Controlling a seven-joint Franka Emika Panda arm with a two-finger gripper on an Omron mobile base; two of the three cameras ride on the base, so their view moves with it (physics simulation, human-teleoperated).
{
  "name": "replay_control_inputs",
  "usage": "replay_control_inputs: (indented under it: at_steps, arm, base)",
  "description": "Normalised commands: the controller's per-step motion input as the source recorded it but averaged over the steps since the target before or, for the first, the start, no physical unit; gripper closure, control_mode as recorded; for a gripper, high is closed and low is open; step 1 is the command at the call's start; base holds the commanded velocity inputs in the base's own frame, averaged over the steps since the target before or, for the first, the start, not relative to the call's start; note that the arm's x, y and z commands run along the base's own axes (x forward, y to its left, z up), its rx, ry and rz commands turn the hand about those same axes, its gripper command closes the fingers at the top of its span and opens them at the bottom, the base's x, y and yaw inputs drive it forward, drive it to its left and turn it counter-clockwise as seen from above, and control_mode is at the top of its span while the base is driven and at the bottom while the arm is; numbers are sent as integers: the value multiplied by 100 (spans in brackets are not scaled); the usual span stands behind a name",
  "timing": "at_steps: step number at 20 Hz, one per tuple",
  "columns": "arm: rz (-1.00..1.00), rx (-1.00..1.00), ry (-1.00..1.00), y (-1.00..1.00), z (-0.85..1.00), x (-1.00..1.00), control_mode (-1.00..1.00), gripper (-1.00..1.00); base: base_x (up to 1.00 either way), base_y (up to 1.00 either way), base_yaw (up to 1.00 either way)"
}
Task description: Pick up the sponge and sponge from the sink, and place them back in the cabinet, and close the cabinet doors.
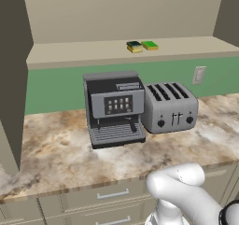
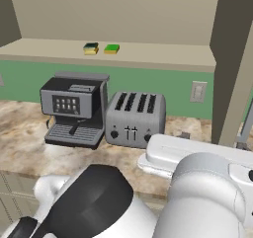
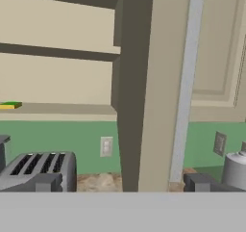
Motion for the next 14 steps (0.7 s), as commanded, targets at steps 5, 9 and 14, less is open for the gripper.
replay_control_inputs:
  at_steps: [5,9,14]
  arm:
    - [0,0,-1,-10,-2,0,-100,-100]
    - [0,0,0,-8,-1,0,-100,-100]
    - [0,0,0,-12,0,0,-100,-100]
  base:
    - [0,0,0]
    - [0,0,0]
    - [0,0,0]
